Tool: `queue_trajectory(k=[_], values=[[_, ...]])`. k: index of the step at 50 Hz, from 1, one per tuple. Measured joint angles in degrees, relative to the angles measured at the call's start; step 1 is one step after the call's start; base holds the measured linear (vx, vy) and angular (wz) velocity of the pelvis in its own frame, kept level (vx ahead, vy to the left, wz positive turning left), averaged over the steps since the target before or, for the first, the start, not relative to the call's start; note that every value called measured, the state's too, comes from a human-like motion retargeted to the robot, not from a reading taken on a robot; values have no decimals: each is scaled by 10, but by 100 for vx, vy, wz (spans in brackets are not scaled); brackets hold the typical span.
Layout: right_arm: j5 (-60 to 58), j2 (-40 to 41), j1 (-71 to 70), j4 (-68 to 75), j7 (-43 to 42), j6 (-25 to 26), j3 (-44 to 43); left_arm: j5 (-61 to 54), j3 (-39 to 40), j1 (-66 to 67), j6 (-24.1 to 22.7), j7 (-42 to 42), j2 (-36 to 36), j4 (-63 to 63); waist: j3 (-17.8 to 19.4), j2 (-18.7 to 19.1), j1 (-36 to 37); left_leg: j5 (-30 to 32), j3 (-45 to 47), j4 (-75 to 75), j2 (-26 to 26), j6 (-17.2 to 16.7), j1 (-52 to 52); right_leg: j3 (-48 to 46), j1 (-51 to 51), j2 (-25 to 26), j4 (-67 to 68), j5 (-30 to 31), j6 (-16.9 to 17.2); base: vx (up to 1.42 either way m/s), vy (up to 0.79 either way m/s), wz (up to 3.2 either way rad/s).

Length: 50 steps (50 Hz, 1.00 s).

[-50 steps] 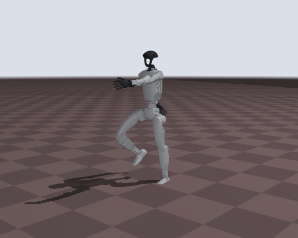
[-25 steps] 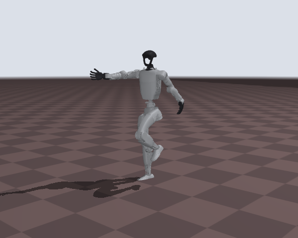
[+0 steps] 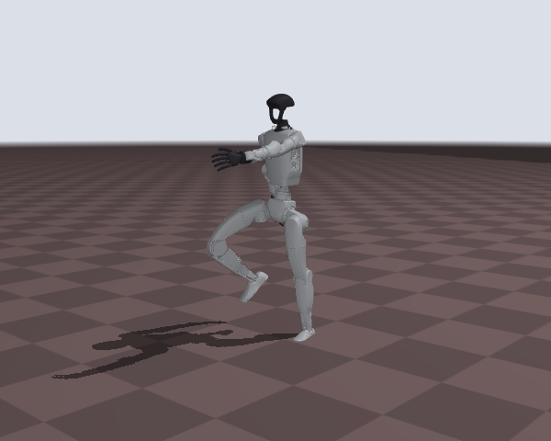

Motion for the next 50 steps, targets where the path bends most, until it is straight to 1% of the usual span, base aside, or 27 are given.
queue_trajectory(k=[2, 5, 8, 10, 13, 15, 18, 20, 22, 23, 24, 25, 27, 29, 32, 33, 35, 37, 39, 40, 42, 43, 45, 46, 47, 48, 50], values=[[-3, 2, 78, 2, 24, 2, 15, 7, -26, -63, -4, 3, 25, -5, 0, 3, -11, 0, -3, 0, 8, 6, -1, 9, -33, 16, 45, 1, -1, 7, -2, 11], [-4, 4, 160, 2, 48, 10, 9, 11, -52, -124, 4, 5, 44, 4, -7, 1, -2, 0, 7, 0, 10, 6, -3, 31, -56, 67, 63, 5, 8, 7, -5, -32], [-4, 9, 185, 2, 62, 17, -12, 11, -47, -128, 14, -10, 36, 13, -23, -7, 25, -3, 19, 0, -4, 3, -7, 48, -30, 85, 21, 8, 8, 7, -4, -43], [-2, 14, 177, 2, 65, 16, -14, 9, -35, -95, 9, -25, 20, 12, -37, -9, 42, -10, 23, 0, -10, 3, -11, 54, 15, 99, -47, 21, 17, 8, -5, -21], [9, 16, 120, 2, 44, 6, -4, 0, -8, 13, -7, -41, -18, 4, -54, -6, 60, -23, 16, 0, -18, 6, -11, 53, 135, 119, -241, 43, 41, 10, -6, 11], [19, 15, 58, 2, 13, 0, -6, -6, 13, 106, -15, -45, -47, 4, -56, -10, 72, -28, 9, 0, -30, 9, -1, 39, 259, 118, -436, 45, 49, 15, -8, 15], [56, 14, -81, 2, -51, -15, -25, -8, 32, 252, -25, -42, -86, 34, -36, -35, 127, -38, 22, 25, -59, 20, 23, 27, 488, 120, -782, -59, 63, 14, -17, -70], [108, 13, -195, 2, -91, -30, -27, 20, 21, 358, -34, -51, -100, 72, -22, -69, 196, -43, 56, 95, -86, 45, 8, 53, 590, 108, -965, -74, 77, 2, -27, -196], [163, 4, -321, -1, -109, -26, -24, 62, -3, 478, -15, -106, -107, 114, -28, -104, 245, -54, 89, 335, -76, 42, -128, 83, 615, 85, -1073, -21, 75, -14, -28, -151], [173, -9, -382, -11, -127, -31, -40, 39, -17, 546, -11, -135, -113, 127, -50, -106, 248, -56, 81, 509, -45, 35, -248, 88, 602, 89, -1107, 4, 67, -17, -18, -57], [187, -24, -442, -27, -149, -41, -56, 8, -22, 614, -12, -147, -120, 135, -58, -103, 251, -63, 66, 645, -24, 28, -337, 94, 596, 93, -1122, 17, 67, -13, -11, -28], [204, -40, -502, -45, -172, -55, -73, -28, -23, 682, -17, -149, -127, 141, -59, -99, 255, -74, 48, 762, -9, 22, -412, 101, 593, 96, -1126, 22, 70, -5, -6, -44], [248, -67, -621, -80, -204, -86, -88, -90, -15, 810, -27, -160, -139, 138, -51, -98, 264, -132, 40, 940, 18, 33, -513, 111, 594, 94, -1126, 24, 81, 1, -4, -50], [302, -92, -731, -103, -227, -118, -76, -131, -25, 923, -34, -187, -143, 128, -54, -104, 277, -161, 48, 1080, 60, 62, -599, 119, 583, 93, -1126, 26, 78, 2, -5, -35], [357, -132, -864, -117, -269, -171, -41, -147, -56, 1055, -41, -220, -133, 115, -71, -119, 297, -160, 50, 1212, 110, 99, -702, 127, 558, 94, -1126, 28, 72, 2, -4, -9], [355, -145, -899, -116, -288, -191, -30, -145, -61, 1087, -46, -223, -128, 113, -78, -123, 302, -160, 46, 1234, 116, 104, -724, 128, 551, 95, -1126, 30, 73, 0, 0, 0], [333, -163, -954, -110, -320, -220, -14, -145, -64, 1135, -57, -226, -123, 113, -91, -129, 305, -158, 36, 1251, 109, 103, -750, 129, 540, 97, -1126, 33, 77, 5, 0, 8], [312, -164, -982, -105, -334, -229, -3, -147, -64, 1154, -59, -230, -127, 111, -104, -131, 295, -153, 26, 1228, 83, 93, -747, 125, 533, 98, -1126, 34, 79, 4, 3, 23], [300, -151, -984, -101, -337, -231, 4, -148, -70, 1143, -56, -235, -136, 107, -117, -129, 276, -145, 20, 1173, 55, 81, -720, 119, 529, 100, -1126, 33, 80, 3, 5, 30], [295, -142, -978, -101, -336, -232, 6, -148, -75, 1130, -56, -236, -141, 105, -123, -127, 266, -140, 18, 1136, 42, 75, -700, 116, 528, 102, -1126, 31, 80, 4, 6, 15], [282, -118, -936, -105, -333, -232, -3, -140, -84, 1075, -60, -226, -149, 107, -129, -124, 255, -122, 27, 1018, 26, 64, -621, 119, 530, 103, -1122, 25, 79, 5, 7, -19], [275, -104, -904, -109, -329, -227, -11, -134, -85, 1035, -62, -216, -153, 113, -125, -124, 256, -108, 38, 936, 19, 58, -563, 127, 532, 102, -1110, 17, 79, 8, 8, -62], [274, -74, -827, -113, -302, -195, -30, -116, -77, 940, -55, -184, -154, 124, -107, -123, 266, -65, 66, 713, -1, 47, -411, 149, 537, 104, -1073, 1, 77, 12, 11, -99], [276, -62, -784, -114, -278, -168, -39, -104, -59, 874, -47, -154, -151, 132, -75, -116, 278, -55, 87, 559, -19, 45, -294, 161, 558, 107, -1050, -7, 77, 15, 16, -108], [273, -52, -740, -114, -256, -146, -48, -98, -40, 808, -44, -120, -148, 137, -48, -105, 283, -52, 105, 410, -35, 45, -185, 168, 573, 114, -1025, -15, 77, 14, 22, -71], [263, -45, -694, -109, -238, -134, -54, -103, -19, 741, -51, -81, -144, 136, -30, -85, 277, -62, 117, 273, -45, 47, -91, 167, 578, 130, -992, -22, 75, 5, 27, 7], [173, -35, -595, -87, -199, -106, -63, -122, 9, 613, -57, -44, -138, 125, -27, -40, 235, -70, 123, 105, -39, 33, -2, 141, 507, 170, -840, -26, 60, -10, 28, 113]])
